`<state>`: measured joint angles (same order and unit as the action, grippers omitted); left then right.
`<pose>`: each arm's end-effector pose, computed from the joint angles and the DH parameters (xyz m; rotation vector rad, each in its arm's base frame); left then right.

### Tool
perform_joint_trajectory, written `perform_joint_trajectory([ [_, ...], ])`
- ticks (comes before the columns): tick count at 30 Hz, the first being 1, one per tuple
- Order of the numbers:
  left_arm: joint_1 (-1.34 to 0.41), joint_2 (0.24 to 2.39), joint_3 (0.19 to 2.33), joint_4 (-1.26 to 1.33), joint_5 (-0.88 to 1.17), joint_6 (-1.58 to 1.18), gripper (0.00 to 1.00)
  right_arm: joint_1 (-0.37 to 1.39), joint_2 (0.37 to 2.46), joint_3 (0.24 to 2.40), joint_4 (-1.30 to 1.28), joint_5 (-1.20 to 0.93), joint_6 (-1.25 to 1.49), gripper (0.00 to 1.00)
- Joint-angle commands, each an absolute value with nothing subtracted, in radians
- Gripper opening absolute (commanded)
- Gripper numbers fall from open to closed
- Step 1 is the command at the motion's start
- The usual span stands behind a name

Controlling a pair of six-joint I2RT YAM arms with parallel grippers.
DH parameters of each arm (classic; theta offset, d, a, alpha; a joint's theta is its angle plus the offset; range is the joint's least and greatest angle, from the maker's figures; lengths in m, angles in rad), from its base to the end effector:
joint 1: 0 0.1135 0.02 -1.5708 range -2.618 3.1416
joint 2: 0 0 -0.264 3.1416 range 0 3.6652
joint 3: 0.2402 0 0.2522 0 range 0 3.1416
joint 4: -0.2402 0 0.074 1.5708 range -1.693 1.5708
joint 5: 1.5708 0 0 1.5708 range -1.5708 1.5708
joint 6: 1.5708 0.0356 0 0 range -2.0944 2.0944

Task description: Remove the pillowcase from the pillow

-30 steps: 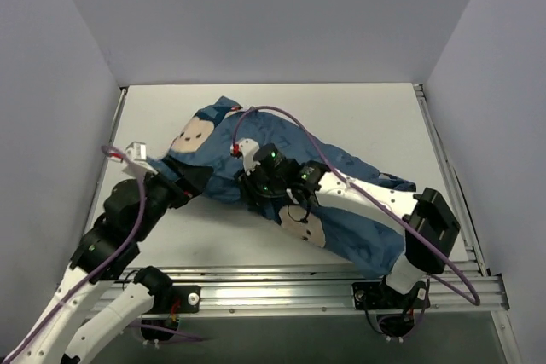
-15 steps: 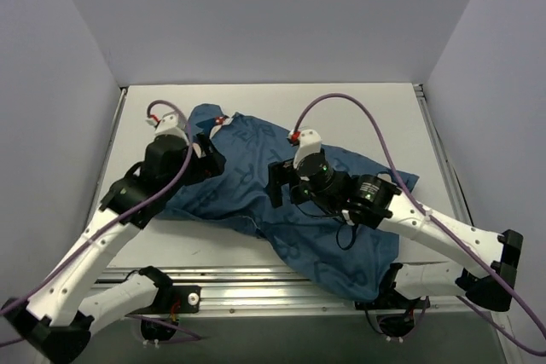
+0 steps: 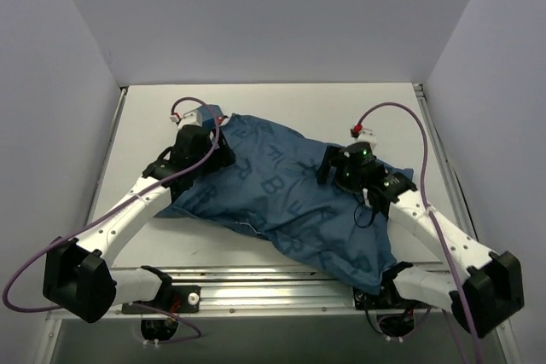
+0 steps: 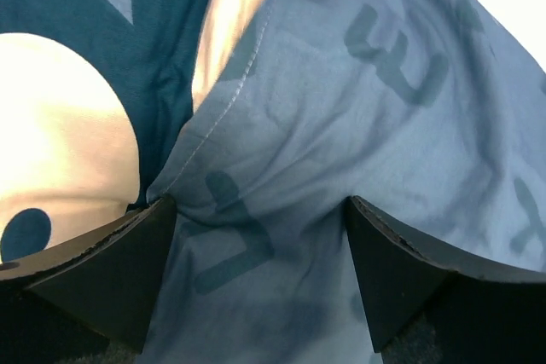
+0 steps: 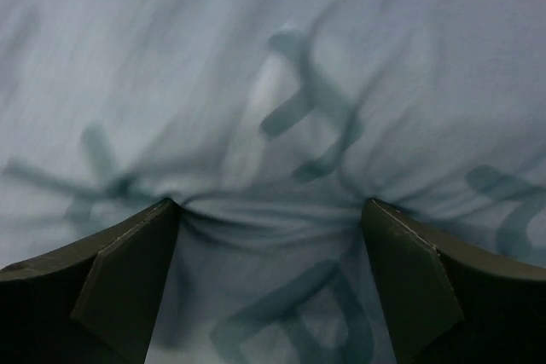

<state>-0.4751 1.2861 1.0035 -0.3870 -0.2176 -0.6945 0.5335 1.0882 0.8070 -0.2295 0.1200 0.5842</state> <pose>0.2553 -0.1227 0.2887 -0.3642 2.2217 -0.3957 0.2130 0.1209 0.2836 0.1286 2.1218 0.5518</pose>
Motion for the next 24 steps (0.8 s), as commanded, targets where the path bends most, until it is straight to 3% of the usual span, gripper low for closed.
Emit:
perform_joint_trajectory([
  [1, -0.459, 1.218, 0.893, -0.347, -0.14, -0.732, 0.9, 0.346, 1.227, 0.788, -0.037, -0.049, 0.526, 0.82],
  [6, -0.521, 1.125, 0.81, -0.23, 0.127, -0.657, 0.9, 0.262, 1.544, 1.062, 0.031, -0.003, 0.431, 0.8],
  [10, -0.517, 0.999, 0.897, -0.38, 0.049, -0.589, 0.9, 0.258, 1.628, 1.377, -0.054, 0.046, 0.374, 0.82],
  [17, -0.46, 0.888, 0.963, -0.538, -0.247, -0.609, 0.91, 0.474, 1.5, 1.411, -0.055, 0.069, 0.282, 0.86],
  [24, -0.353, 0.991, 0.803, -0.491, -0.18, -0.725, 0.87, 0.761, 1.515, 1.254, 0.055, 0.135, 0.284, 0.86],
])
